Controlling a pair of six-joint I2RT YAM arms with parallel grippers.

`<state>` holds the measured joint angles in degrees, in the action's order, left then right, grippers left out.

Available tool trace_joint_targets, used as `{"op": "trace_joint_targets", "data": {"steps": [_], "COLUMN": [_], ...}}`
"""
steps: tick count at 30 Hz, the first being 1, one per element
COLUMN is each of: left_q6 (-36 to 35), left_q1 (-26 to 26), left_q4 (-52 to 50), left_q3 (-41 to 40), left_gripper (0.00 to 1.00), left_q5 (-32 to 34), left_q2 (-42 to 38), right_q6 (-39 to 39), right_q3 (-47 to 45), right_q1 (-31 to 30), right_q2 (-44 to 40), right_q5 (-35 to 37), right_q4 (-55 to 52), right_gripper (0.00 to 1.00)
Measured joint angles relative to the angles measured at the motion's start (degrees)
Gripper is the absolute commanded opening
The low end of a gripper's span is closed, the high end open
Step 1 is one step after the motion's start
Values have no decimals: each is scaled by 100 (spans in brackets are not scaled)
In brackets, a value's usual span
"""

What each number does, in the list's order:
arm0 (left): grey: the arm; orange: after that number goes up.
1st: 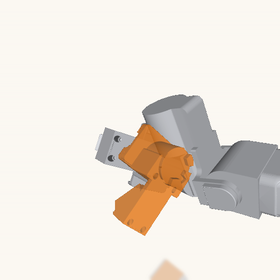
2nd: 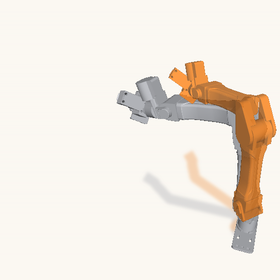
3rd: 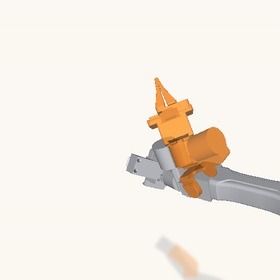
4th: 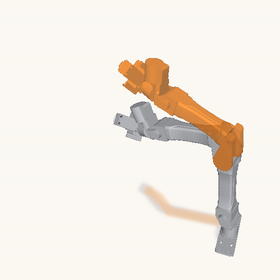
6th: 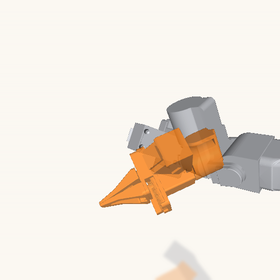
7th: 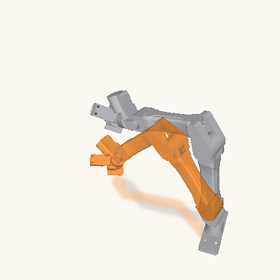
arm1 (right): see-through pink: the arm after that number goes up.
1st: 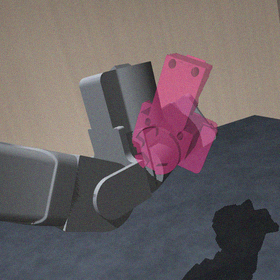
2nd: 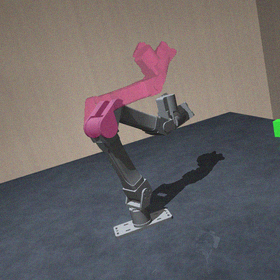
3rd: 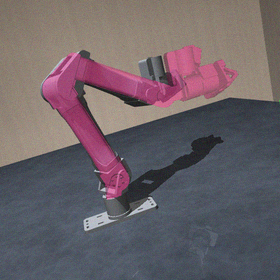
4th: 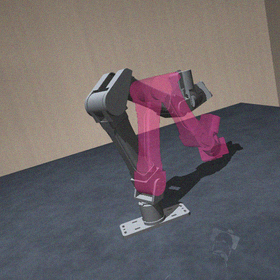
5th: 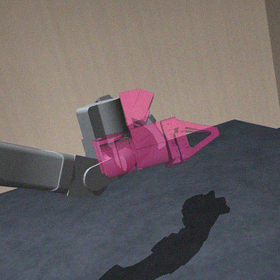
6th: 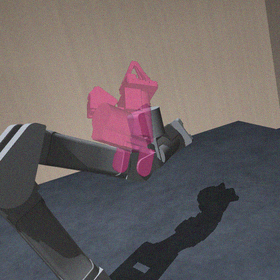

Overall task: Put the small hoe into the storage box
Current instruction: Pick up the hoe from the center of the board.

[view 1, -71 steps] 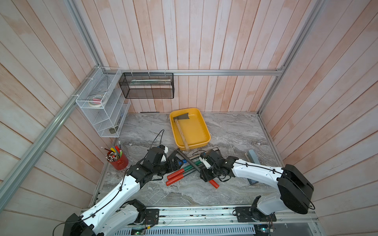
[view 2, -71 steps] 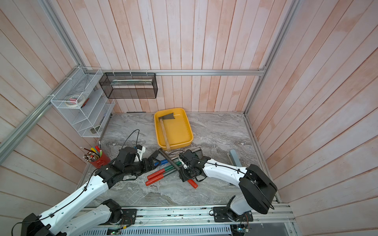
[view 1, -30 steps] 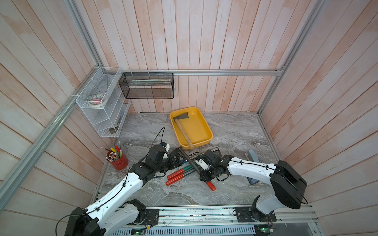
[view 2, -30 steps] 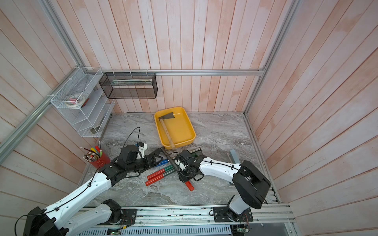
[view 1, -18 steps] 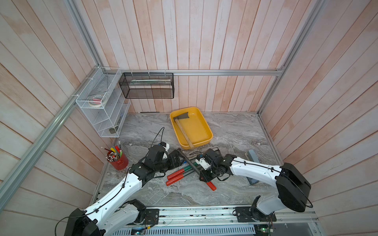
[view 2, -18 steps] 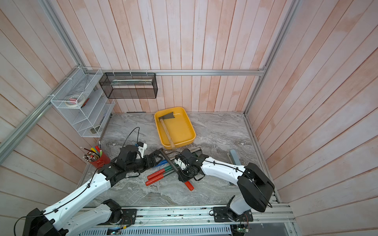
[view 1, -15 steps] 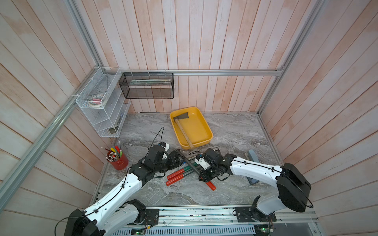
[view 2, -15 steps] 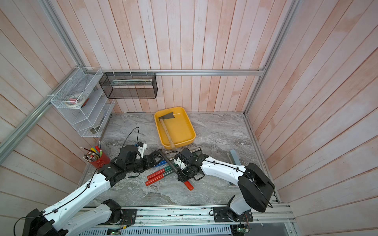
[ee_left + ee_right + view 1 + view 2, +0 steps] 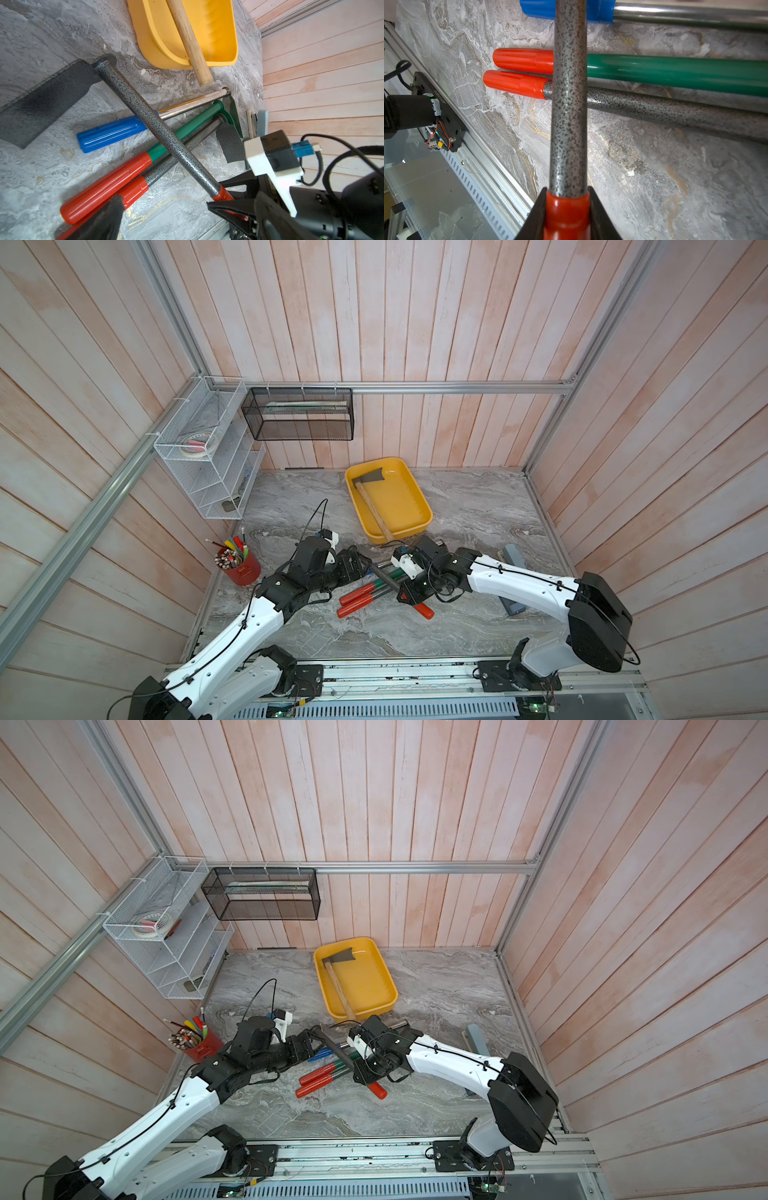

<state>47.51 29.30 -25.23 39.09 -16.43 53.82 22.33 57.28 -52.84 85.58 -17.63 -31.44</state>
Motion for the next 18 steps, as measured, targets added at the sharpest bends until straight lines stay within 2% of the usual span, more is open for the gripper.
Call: {"op": "trace_joint_targets", "data": {"steps": [18], "left_q6": [-271], "left_q1": [-514], "left_q4": [-361], "left_q3": [92], "left_gripper": [100], "left_q5": [0], "left_q2": [-146], "right_q6": [9], "right_q3": [693], "right_q1": [-2], "right_q2": [-107], "right_q5": [142], "right_q4": [-450], "right_gripper": [0]}}
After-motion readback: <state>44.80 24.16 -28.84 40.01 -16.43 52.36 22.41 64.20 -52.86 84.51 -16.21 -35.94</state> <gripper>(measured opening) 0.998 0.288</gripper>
